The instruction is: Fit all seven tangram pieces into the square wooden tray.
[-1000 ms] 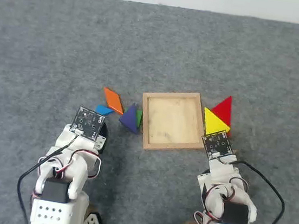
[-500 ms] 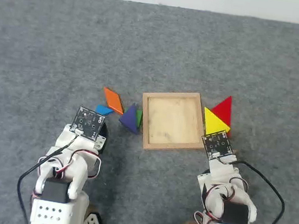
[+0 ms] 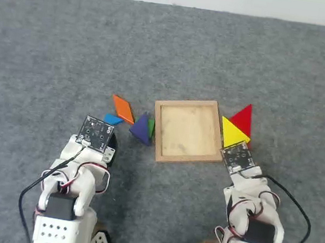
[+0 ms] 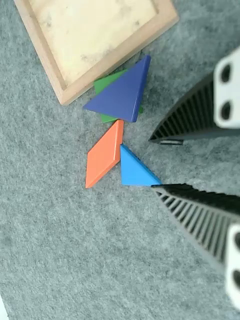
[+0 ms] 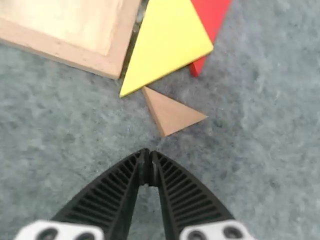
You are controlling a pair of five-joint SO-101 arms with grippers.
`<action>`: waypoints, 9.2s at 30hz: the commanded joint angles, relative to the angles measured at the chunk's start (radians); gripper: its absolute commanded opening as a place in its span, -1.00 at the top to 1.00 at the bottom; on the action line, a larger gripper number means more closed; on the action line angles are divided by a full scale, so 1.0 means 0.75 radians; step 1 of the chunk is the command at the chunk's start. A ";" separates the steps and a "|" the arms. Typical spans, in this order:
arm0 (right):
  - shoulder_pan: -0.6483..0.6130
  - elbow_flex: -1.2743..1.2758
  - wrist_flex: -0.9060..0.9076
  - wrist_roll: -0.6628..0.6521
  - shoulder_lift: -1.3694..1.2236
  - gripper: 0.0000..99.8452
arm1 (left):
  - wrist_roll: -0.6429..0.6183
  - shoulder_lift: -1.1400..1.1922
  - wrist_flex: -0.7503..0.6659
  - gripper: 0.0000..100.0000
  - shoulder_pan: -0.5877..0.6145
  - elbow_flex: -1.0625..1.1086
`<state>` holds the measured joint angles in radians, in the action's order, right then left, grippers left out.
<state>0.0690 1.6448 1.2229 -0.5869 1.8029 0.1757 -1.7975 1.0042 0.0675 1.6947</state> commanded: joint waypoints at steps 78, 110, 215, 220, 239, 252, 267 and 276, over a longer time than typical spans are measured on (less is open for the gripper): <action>0.038 -1.821 -0.330 0.378 -2.771 0.90 | 0.016 -0.006 0.006 0.74 0.002 -0.015; -0.005 -2.551 -0.032 0.816 -3.096 0.50 | 0.016 -0.006 0.006 0.74 0.002 -0.015; 0.097 -2.901 0.111 0.421 -3.452 0.36 | 0.016 -0.006 0.006 0.74 0.004 -0.015; 0.093 -2.977 0.126 0.415 -3.469 0.36 | 0.016 -0.006 0.006 0.74 0.004 -0.015; 0.103 -2.917 0.226 0.428 -3.471 0.36 | 0.016 -0.006 0.006 0.74 0.004 -0.015; 0.101 -2.926 0.255 0.423 -3.514 0.37 | 0.016 -0.006 0.006 0.74 0.004 -0.015; 0.109 -2.926 0.263 0.423 -3.510 0.69 | 0.016 -0.006 0.006 0.74 0.004 -0.015; 0.073 -2.926 0.398 0.421 -3.293 0.69 | 0.016 -0.006 0.006 0.74 0.004 -0.015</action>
<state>0.1458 -0.5247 1.4561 -0.2647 -0.7902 0.1757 -1.7975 1.0042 0.0644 1.6947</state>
